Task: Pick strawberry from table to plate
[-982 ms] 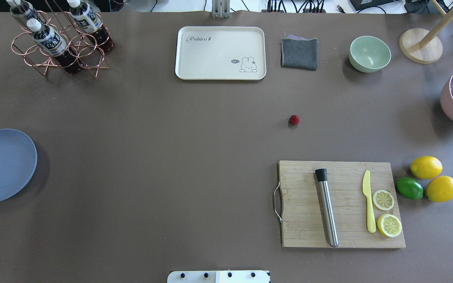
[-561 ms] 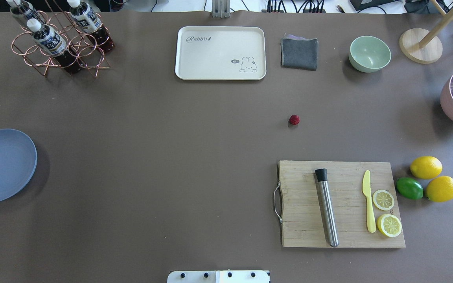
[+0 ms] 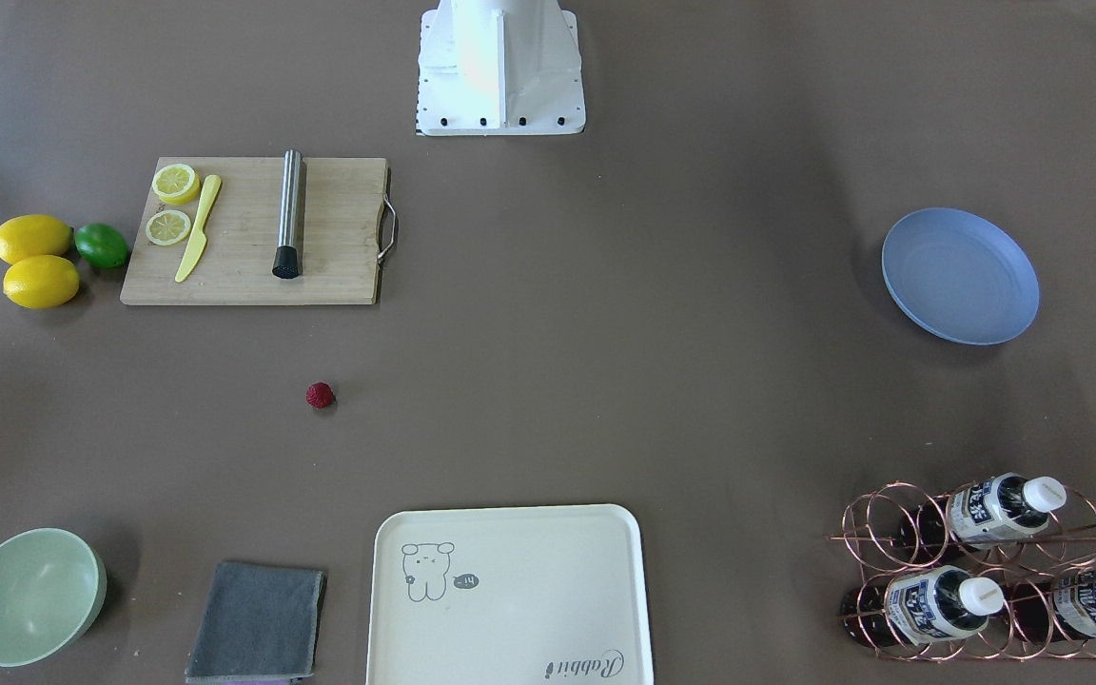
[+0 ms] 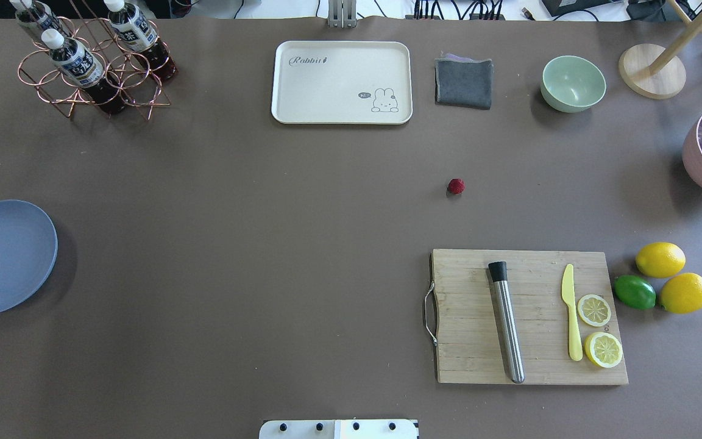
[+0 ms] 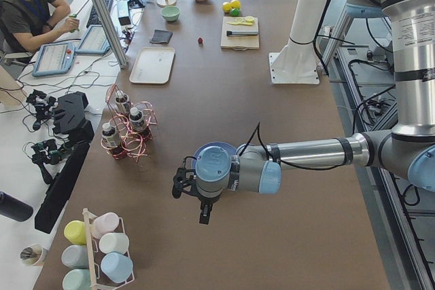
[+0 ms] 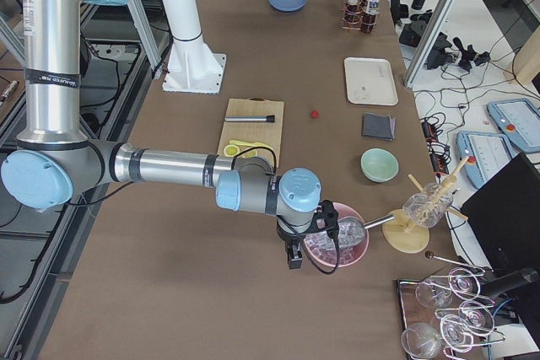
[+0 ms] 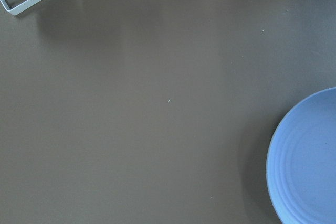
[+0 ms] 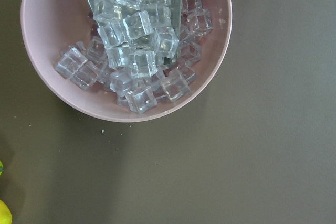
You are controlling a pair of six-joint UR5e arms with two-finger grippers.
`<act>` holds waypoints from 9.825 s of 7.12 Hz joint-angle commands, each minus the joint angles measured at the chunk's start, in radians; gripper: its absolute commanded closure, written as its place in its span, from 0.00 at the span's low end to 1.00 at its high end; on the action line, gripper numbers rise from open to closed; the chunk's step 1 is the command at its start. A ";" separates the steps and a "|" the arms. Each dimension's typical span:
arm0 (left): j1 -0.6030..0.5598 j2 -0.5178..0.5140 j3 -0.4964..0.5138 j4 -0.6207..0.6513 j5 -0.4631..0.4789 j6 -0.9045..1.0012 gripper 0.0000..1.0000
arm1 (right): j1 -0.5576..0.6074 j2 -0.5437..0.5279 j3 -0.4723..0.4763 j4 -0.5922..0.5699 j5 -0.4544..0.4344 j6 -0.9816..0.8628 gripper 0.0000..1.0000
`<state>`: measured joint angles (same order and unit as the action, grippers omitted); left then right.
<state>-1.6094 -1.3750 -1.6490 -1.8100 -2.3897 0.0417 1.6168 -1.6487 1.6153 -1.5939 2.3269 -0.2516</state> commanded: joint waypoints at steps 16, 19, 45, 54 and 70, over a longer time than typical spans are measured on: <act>0.488 -0.053 0.301 -0.744 0.093 -0.716 0.17 | -0.012 0.007 0.002 0.003 -0.001 0.000 0.00; 0.493 -0.053 0.301 -0.758 0.093 -0.750 1.00 | -0.012 0.007 0.002 0.003 -0.001 0.000 0.00; 1.229 -0.682 -0.023 -0.285 0.635 -1.815 0.32 | -0.876 0.596 -0.172 0.377 -0.265 1.227 0.25; 1.193 -0.658 -0.075 -0.279 0.639 -1.800 0.06 | -0.856 0.632 -0.054 0.330 -0.250 1.265 1.00; 0.723 -0.349 -0.124 -0.229 0.305 -1.106 0.04 | -1.181 0.751 -0.011 0.238 -0.502 1.528 0.00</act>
<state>-0.8848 -1.7240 -1.7693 -2.0410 -2.0836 -1.0646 0.4191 -0.8986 1.5915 -1.3537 1.8156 1.2811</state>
